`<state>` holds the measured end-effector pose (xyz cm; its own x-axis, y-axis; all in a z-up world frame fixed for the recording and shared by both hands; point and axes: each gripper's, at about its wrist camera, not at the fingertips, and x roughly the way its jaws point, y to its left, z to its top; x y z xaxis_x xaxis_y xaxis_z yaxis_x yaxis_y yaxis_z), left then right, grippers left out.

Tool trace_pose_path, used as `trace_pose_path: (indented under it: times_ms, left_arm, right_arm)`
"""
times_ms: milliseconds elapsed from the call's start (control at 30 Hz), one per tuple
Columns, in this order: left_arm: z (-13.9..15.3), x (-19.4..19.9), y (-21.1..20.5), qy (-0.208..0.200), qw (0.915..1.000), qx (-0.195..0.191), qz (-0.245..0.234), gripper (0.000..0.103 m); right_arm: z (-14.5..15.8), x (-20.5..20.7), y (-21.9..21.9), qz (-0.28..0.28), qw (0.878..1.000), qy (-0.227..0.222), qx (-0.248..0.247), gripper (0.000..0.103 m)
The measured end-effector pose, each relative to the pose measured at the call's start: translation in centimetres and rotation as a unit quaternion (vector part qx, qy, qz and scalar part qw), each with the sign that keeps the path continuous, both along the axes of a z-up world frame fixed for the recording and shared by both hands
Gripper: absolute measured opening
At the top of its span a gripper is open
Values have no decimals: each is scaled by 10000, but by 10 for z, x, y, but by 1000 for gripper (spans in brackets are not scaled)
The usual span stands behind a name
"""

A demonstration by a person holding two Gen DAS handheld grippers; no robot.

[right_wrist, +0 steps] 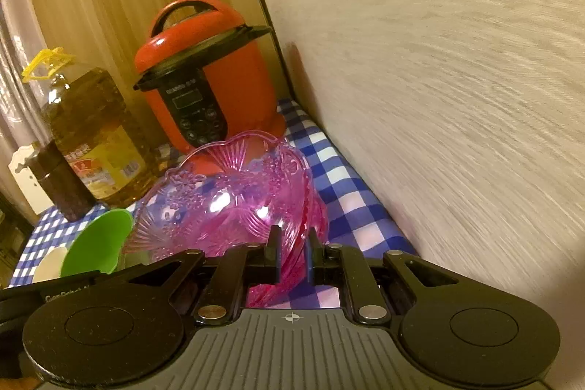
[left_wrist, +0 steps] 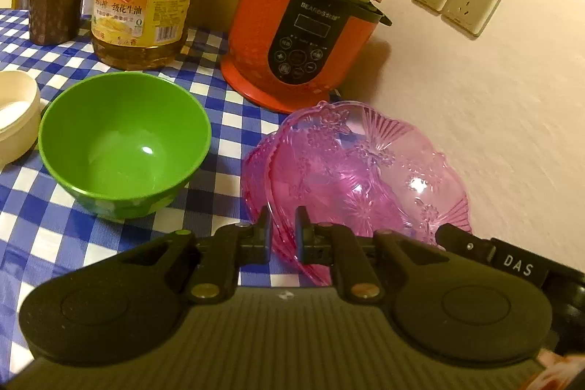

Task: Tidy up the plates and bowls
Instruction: 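Lower the plate onto the stack and open both grippers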

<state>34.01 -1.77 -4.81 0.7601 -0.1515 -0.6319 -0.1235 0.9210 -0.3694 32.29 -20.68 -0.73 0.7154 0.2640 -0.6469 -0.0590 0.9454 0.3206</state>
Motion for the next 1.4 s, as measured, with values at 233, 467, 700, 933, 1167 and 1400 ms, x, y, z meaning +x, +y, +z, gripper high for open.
trace_pose_path:
  times_ms: [233,467,700,933,1167,1400]
  left_arm:
    - [-6,15,1,49,10000,68,37,11]
    - [-13,28,-3,100,9998,177,77,12]
    - [-20,34,-7,141,9995,256,93,12]
    - [-23,38,-10,151,9991,389,80,13]
    - [-23,39,-12,140,9989,441,72,13]
    - [-23,40,-13,129,9988,472,68,14]
  right_arm:
    - [-14,19,4,48,9999,75,-70,12]
    - [-27,37,5,-1,9998,178,-87,12]
    - [-39,51,10,34,9994,186,-281,12]
    - [-45,58,14,73,9989,177,-424,12]
    - [-47,61,16,102,9986,160,-484,13]
    - [-50,64,18,108,9983,172,-554,13]
